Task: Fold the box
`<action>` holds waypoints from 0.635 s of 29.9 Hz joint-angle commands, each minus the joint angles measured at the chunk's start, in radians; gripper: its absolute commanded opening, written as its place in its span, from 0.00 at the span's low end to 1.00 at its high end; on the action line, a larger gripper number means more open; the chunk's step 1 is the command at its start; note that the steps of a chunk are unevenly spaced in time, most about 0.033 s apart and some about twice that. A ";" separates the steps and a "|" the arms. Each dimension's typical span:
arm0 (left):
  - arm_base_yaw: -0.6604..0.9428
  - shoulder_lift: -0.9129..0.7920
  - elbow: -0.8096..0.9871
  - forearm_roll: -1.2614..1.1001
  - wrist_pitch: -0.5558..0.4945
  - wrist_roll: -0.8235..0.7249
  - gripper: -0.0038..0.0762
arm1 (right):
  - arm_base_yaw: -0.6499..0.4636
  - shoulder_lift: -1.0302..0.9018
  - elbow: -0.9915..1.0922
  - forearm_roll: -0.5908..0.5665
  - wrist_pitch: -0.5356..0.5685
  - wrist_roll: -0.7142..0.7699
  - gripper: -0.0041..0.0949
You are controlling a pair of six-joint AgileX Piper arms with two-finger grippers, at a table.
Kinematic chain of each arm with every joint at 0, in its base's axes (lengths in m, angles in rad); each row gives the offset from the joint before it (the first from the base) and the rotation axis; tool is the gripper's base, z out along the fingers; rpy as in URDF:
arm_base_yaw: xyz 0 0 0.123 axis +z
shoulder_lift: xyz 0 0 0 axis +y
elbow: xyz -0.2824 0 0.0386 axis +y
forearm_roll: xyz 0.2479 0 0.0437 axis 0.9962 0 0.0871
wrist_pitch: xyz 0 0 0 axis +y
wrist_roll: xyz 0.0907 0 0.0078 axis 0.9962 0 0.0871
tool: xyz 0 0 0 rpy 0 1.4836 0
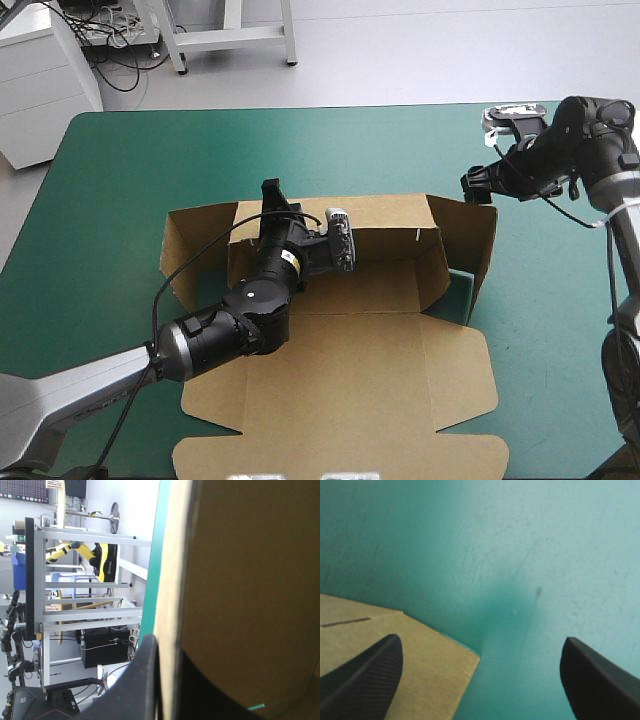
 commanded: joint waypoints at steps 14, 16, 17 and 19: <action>-0.002 0.000 -0.022 0.049 0.021 -0.030 0.01 | -0.006 -0.210 0.202 0.151 0.006 -0.137 0.84; -0.002 0.007 -0.022 0.051 0.021 -0.030 0.01 | -0.006 -0.228 0.242 0.158 -0.012 -0.148 0.84; -0.002 0.008 -0.022 0.053 0.021 -0.030 0.01 | -0.006 -0.237 0.260 0.161 -0.025 -0.153 0.84; -0.002 0.010 -0.022 0.053 0.017 -0.030 0.01 | -0.006 -0.263 0.307 0.185 -0.064 -0.179 0.84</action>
